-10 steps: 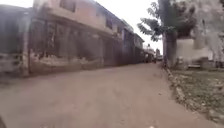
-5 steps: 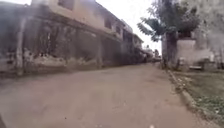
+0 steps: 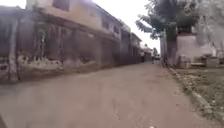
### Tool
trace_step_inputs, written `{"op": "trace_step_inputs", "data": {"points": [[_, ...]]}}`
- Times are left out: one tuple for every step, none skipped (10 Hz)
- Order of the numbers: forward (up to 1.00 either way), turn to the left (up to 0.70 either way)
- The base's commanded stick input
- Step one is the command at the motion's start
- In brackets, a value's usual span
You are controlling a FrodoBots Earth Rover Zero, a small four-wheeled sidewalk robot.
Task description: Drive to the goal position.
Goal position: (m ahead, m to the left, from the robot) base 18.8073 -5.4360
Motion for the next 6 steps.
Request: {"op": "trace_step_inputs", "data": {"points": [[0.5,0.01],[0.5,-0.49],[0.5,-0.49],[0.5,-0.49],[0.5,-0.32],[0.5,-0.03]]}}
